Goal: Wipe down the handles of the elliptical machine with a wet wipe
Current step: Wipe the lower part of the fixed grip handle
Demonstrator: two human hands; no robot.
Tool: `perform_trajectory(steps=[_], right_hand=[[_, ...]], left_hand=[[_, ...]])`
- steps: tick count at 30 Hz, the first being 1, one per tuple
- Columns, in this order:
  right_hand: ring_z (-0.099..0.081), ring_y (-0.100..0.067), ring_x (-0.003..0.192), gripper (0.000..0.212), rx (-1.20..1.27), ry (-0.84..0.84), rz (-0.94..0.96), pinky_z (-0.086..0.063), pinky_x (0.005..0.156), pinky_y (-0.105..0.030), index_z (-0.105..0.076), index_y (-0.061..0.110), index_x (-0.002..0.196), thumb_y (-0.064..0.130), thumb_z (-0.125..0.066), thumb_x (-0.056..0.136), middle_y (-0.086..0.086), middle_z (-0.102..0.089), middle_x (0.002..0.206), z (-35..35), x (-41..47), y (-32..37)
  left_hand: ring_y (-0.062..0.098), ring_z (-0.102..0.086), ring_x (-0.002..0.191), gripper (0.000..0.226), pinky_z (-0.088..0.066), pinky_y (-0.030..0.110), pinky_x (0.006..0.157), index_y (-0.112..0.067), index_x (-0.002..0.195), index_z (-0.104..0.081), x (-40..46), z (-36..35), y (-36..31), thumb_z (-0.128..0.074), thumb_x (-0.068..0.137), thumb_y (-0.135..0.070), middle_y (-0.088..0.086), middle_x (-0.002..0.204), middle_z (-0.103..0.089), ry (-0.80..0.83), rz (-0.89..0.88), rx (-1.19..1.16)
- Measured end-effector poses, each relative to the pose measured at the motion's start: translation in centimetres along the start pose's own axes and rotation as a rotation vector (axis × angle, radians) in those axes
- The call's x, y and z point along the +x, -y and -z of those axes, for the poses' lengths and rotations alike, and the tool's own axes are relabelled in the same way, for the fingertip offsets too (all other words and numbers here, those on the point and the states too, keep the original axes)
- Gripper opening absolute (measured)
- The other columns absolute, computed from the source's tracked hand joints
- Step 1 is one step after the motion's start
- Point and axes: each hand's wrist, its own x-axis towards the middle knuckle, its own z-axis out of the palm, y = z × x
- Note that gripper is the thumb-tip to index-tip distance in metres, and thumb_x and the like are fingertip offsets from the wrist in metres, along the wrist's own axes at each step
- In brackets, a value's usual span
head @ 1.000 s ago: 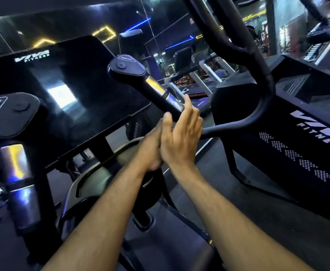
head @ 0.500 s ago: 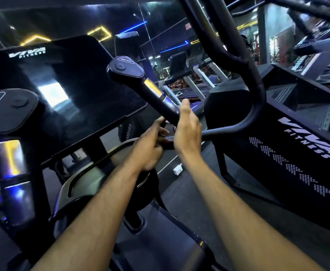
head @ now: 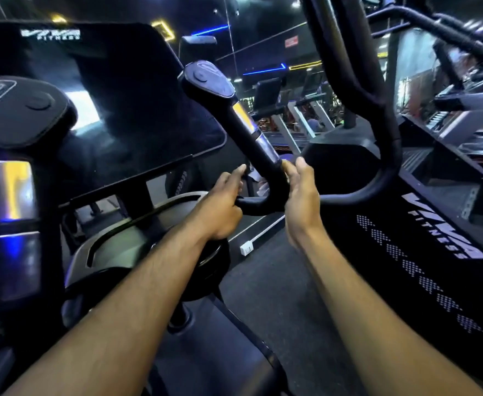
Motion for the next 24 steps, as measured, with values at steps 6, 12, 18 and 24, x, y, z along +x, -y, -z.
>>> perform_trajectory(steps=[6,12,18,24], right_hand=[[-0.063,-0.024,0.113,0.053,0.091,-0.135,-0.067,-0.043,0.099,-0.028,-0.068,0.003,0.114,0.028,-0.022,0.107,-0.012,-0.073,0.11,0.7,-1.2,-4.2],[-0.057,-0.029,0.072,0.067,0.182,0.014,-0.127,-0.044,0.082,-0.041,-0.074,0.005,0.077,0.042,-0.023,0.1,-0.017,-0.064,0.072,1.5,1.1,-2.3],[-0.061,-0.024,0.104,0.057,0.258,-0.176,0.093,-0.045,0.096,-0.03,-0.065,0.003,0.11,0.044,-0.027,0.098,-0.017,-0.068,0.106,-0.6,-1.6,-6.1],[-0.055,-0.031,0.069,0.074,0.301,0.002,-0.178,-0.043,0.083,-0.044,-0.063,0.002,0.062,0.05,-0.021,0.1,-0.016,-0.054,0.056,1.4,1.6,-3.7]], left_hand=[[0.02,-0.043,0.133,0.088,-0.031,0.022,0.108,-0.02,0.166,-0.017,0.1,0.0,-0.4,-0.04,0.086,0.009,0.003,0.141,-0.038,0.004,0.03,0.012],[0.02,-0.044,0.133,0.087,-0.035,0.032,0.116,-0.021,0.164,-0.019,0.2,-0.1,-0.2,-0.04,0.085,0.009,-0.002,0.136,-0.038,0.02,0.034,-0.01],[0.021,-0.046,0.132,0.088,-0.035,0.036,0.118,-0.021,0.165,-0.017,0.3,-0.1,0.1,-0.038,0.085,0.008,-0.004,0.134,-0.037,0.026,0.037,-0.009],[0.02,-0.042,0.138,0.088,-0.034,0.036,0.12,-0.019,0.166,-0.015,0.2,-0.1,-0.1,-0.037,0.086,0.008,0.001,0.146,-0.036,0.032,0.044,-0.009]])
